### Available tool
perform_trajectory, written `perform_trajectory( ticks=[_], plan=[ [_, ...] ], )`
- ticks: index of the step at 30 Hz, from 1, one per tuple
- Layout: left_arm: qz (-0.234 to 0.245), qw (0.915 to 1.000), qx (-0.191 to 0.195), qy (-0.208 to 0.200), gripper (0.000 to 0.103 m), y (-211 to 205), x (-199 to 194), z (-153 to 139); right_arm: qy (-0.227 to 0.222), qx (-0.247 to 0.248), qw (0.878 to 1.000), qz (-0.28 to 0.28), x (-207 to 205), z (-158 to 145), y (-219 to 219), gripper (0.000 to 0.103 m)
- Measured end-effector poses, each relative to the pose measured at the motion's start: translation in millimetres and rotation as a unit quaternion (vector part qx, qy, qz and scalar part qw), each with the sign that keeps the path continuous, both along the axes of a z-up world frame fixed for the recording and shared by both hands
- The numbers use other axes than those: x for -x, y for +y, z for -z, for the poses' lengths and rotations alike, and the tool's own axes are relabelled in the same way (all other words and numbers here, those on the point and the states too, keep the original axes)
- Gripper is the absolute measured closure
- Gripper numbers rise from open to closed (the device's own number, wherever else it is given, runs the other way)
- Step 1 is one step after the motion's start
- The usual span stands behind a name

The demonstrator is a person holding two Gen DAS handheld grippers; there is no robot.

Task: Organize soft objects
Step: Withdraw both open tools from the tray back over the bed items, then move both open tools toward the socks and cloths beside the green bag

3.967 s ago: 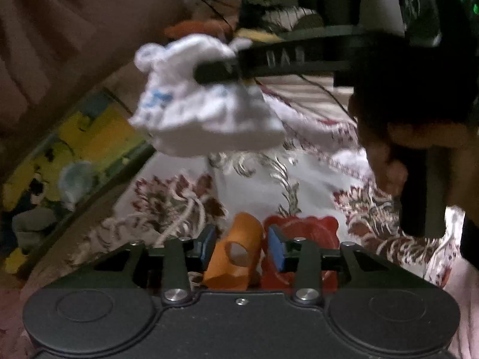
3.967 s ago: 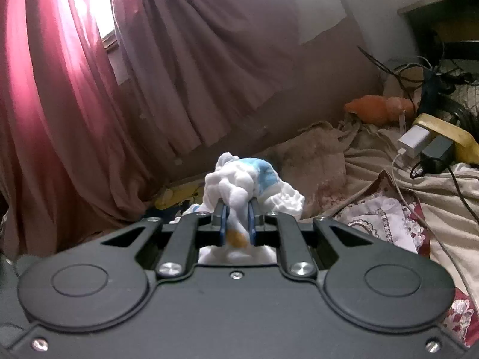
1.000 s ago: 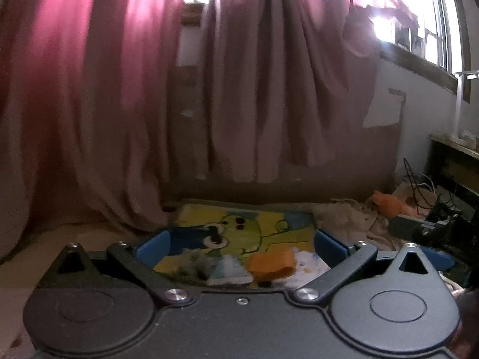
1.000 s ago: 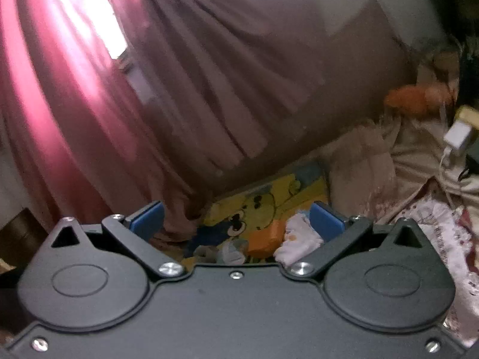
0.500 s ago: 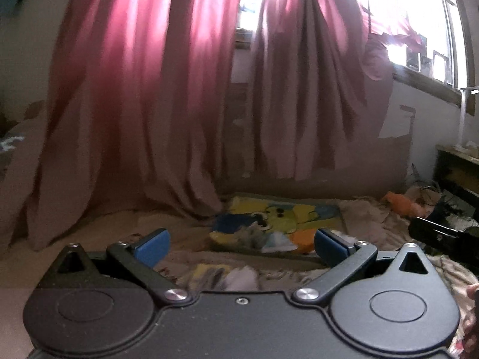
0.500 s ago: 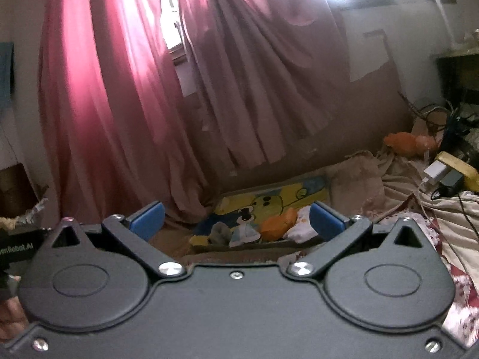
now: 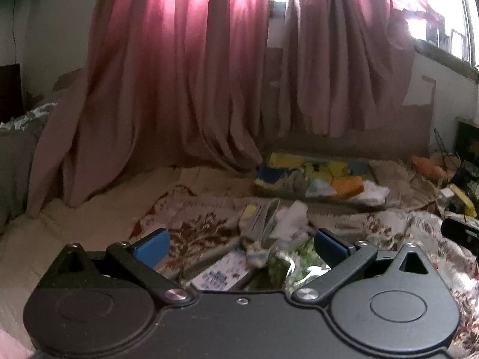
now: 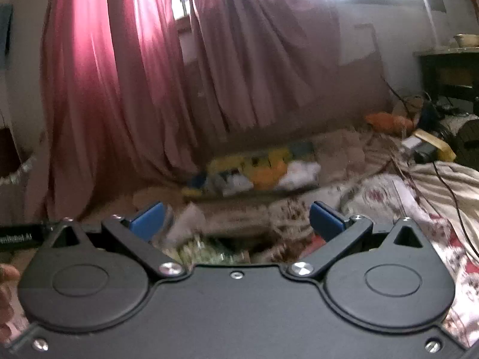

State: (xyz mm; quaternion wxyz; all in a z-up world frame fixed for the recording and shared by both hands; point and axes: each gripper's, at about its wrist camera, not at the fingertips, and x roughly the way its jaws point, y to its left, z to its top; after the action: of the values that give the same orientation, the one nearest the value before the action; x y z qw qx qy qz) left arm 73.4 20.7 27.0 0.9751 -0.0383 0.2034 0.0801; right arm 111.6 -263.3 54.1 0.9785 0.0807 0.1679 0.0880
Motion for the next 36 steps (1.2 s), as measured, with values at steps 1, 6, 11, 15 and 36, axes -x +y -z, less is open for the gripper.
perform_trajectory(
  ticks=[1, 6, 11, 15, 36],
  plan=[
    [0.002, 1.0, 0.002, 0.005, 0.001, 1.5, 1.4, 4.1, 0.009, 0.005, 1.0, 0.001, 1.5, 3.3, 2.2, 0.0],
    [0.013, 0.9991, 0.001, 0.04, 0.001, 0.6, -1.1, 29.6, 0.065, 0.026, 0.998, 0.003, 20.8, 27.2, 16.0, 0.0],
    [0.023, 0.9968, -0.006, 0.077, 0.001, -1.3, -7.5, 46.9, 0.105, 0.05, 0.993, 0.003, 17.1, 44.1, 28.0, 0.0],
    [0.02, 0.995, -0.002, 0.098, 0.001, -0.3, -13.6, 54.1, 0.124, 0.06, 0.99, 0.005, 1.5, 52.9, 36.2, 0.0],
    [0.015, 0.9862, -0.028, 0.163, 0.001, -4.7, -28.7, 74.4, 0.169, 0.071, 0.983, -0.009, -30.5, 71.1, 50.3, 0.0]
  ],
)
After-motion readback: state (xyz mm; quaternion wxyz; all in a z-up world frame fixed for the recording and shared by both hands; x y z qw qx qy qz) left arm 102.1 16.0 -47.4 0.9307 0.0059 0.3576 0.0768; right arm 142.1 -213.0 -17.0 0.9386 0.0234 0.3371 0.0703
